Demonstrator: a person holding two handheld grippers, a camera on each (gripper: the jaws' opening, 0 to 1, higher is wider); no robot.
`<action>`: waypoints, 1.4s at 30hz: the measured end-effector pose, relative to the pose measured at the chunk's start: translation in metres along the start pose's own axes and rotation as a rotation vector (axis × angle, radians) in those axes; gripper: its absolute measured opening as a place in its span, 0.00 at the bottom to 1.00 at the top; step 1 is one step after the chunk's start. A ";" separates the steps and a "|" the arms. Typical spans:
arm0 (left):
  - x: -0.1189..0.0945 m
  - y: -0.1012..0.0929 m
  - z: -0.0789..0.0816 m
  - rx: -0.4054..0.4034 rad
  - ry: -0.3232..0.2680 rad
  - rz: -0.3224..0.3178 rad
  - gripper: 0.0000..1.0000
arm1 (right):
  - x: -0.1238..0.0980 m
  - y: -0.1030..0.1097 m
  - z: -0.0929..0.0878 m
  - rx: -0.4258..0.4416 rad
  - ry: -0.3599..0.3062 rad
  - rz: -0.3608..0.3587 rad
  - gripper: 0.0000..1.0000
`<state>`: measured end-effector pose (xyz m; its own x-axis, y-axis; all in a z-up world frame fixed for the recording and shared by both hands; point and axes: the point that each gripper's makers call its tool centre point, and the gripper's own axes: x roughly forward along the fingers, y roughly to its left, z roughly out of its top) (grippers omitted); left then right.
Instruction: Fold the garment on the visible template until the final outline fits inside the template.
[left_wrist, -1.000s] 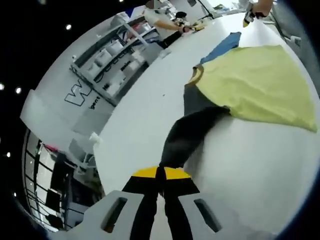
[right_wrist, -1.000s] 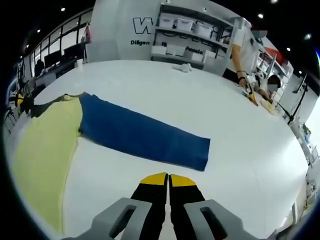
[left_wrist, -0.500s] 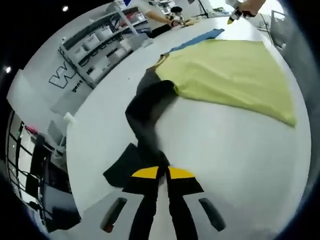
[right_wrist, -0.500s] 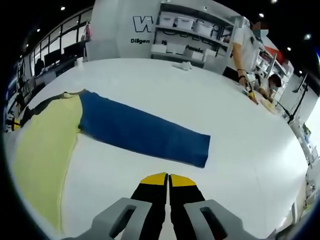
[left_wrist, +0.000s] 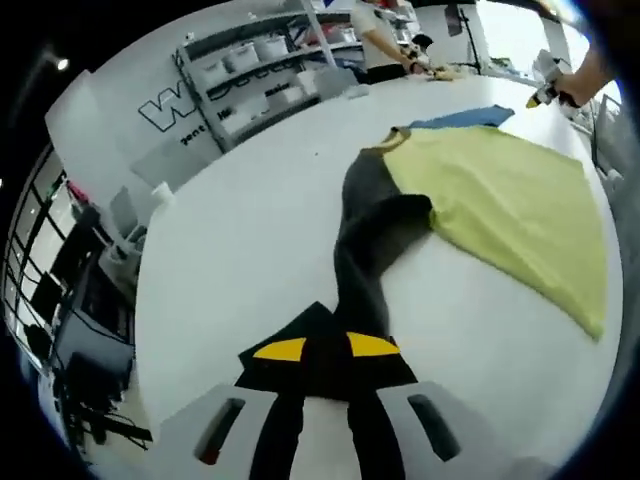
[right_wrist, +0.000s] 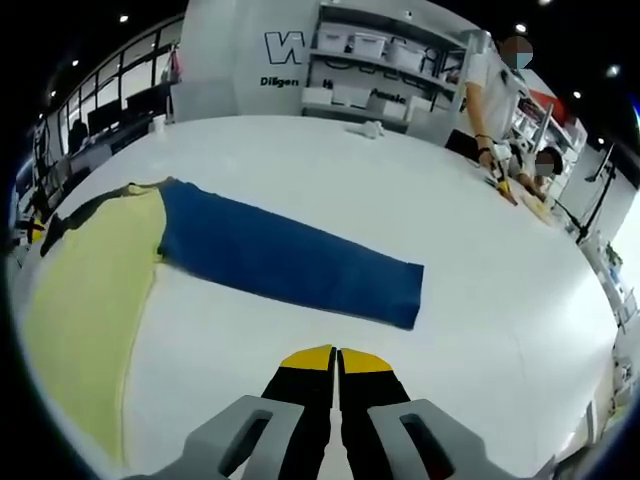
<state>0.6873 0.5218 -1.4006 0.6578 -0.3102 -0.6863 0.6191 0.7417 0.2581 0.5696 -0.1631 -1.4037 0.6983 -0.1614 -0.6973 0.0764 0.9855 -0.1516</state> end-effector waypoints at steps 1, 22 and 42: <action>0.002 0.002 0.002 -0.002 0.003 0.006 0.18 | 0.000 -0.001 -0.001 0.001 0.001 -0.001 0.00; 0.042 0.003 -0.005 -0.170 0.171 0.044 0.15 | -0.004 -0.014 -0.013 0.020 0.014 -0.026 0.00; -0.003 0.079 0.030 -0.436 -0.119 0.211 0.07 | -0.004 -0.012 -0.009 0.021 0.007 -0.022 0.00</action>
<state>0.7469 0.5634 -1.3580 0.8095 -0.1728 -0.5611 0.2462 0.9675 0.0572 0.5590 -0.1751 -1.4056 0.6913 -0.1831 -0.6990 0.1062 0.9826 -0.1524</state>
